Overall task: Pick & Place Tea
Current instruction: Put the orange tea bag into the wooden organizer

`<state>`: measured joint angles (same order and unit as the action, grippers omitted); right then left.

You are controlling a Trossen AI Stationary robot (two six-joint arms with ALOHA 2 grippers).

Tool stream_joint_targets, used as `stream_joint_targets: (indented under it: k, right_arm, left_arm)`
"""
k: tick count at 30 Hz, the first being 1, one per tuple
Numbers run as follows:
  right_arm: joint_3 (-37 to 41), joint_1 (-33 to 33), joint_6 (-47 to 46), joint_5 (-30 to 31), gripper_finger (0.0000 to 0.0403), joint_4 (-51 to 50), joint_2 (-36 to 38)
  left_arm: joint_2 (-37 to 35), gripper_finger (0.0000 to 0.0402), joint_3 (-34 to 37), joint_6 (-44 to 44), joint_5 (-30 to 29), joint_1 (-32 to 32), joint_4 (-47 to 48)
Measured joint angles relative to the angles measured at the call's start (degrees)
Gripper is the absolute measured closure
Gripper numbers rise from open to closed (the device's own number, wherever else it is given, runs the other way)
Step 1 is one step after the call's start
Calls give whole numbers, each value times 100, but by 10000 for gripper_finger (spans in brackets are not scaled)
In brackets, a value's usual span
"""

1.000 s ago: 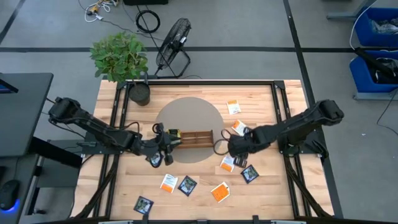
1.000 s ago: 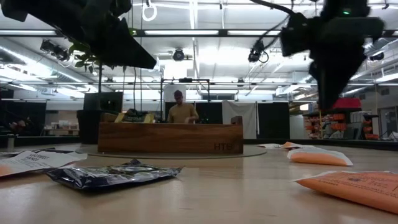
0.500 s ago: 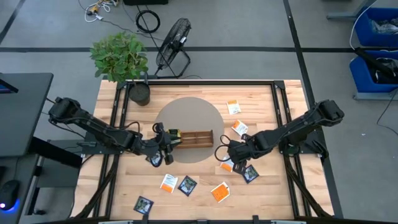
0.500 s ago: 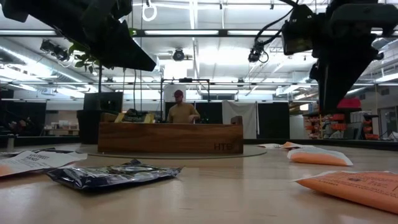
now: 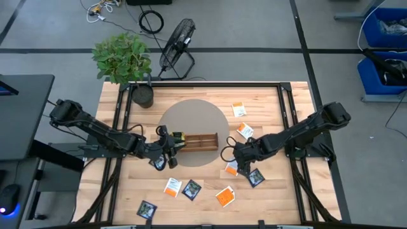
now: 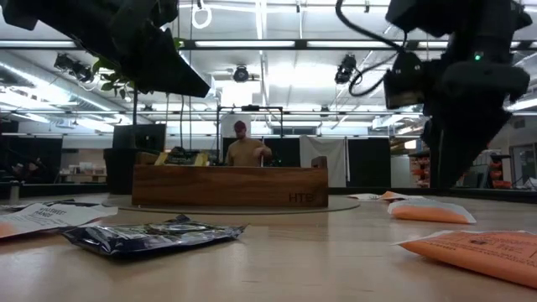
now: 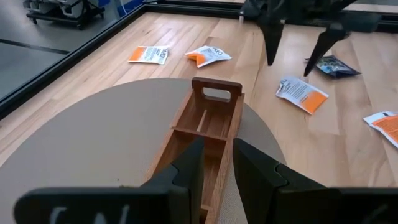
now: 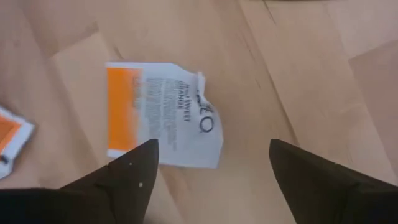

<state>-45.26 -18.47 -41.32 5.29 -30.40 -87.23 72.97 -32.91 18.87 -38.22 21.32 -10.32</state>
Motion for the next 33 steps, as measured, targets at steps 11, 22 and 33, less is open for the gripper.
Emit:
stream_joint_targets:
  k: [11,22,33]
  right_arm:
    - [477,104,-62,176,106,499,-25]
    - [510,95,4,435,139,462,-241]
    - [523,106,129,530,270,410,-250]
  left_arm:
    - [0,312,0,0,0,0,-7]
    - [0,312,0,2,0,0,-9]
    - [0,312,0,-2,-2,1,-9]
